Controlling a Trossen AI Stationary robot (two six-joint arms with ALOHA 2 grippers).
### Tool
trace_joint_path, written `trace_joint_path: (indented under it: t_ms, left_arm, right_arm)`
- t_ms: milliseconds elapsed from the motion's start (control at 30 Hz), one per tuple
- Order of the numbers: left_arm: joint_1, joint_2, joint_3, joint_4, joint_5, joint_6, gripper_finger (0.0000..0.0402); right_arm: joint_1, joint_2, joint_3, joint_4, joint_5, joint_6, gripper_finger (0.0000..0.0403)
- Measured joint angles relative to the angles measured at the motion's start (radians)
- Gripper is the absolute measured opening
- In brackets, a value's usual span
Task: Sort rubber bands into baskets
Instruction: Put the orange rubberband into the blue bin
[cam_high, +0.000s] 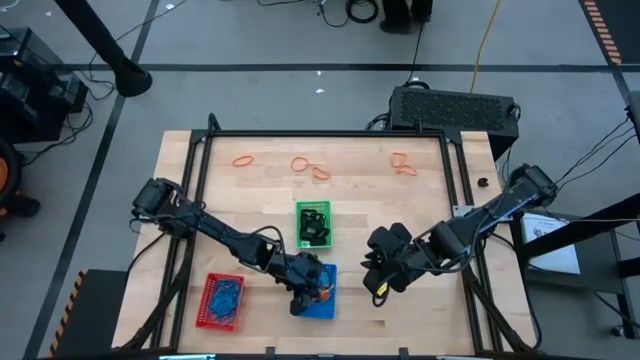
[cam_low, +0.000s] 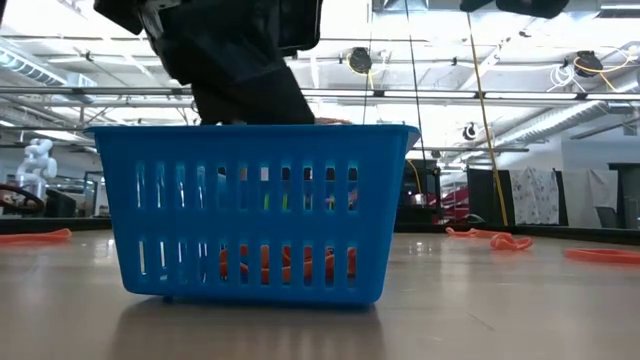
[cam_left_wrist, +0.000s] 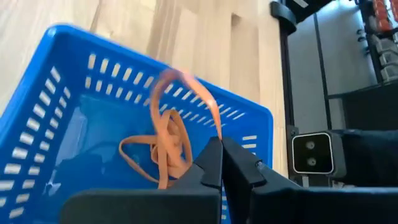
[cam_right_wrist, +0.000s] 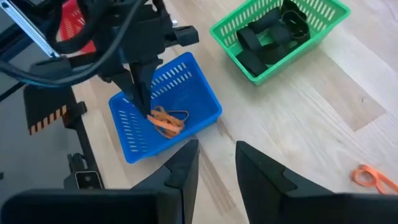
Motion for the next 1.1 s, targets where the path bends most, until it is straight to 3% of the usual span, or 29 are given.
trace_joint_path:
  t_ms: [333, 767, 1100]
  left_arm:
    - [0.000, -0.001, 0.000, -0.048, 0.000, -0.036, 0.0063]
    - [0.010, -0.012, 0.000, -0.090, 0.007, -0.034, 0.0098]
    - [0.004, -0.007, 0.000, -0.117, 0.034, -0.104, 0.0121]
  right_arm:
    - [0.001, 0.000, 0.000, -0.052, 0.000, -0.036, 0.0098]
    - [-0.007, 0.000, 0.000, -0.084, 0.000, -0.079, 0.0098]
    - [-0.149, 0.000, 0.000, -0.207, -0.086, -0.253, 0.0098]
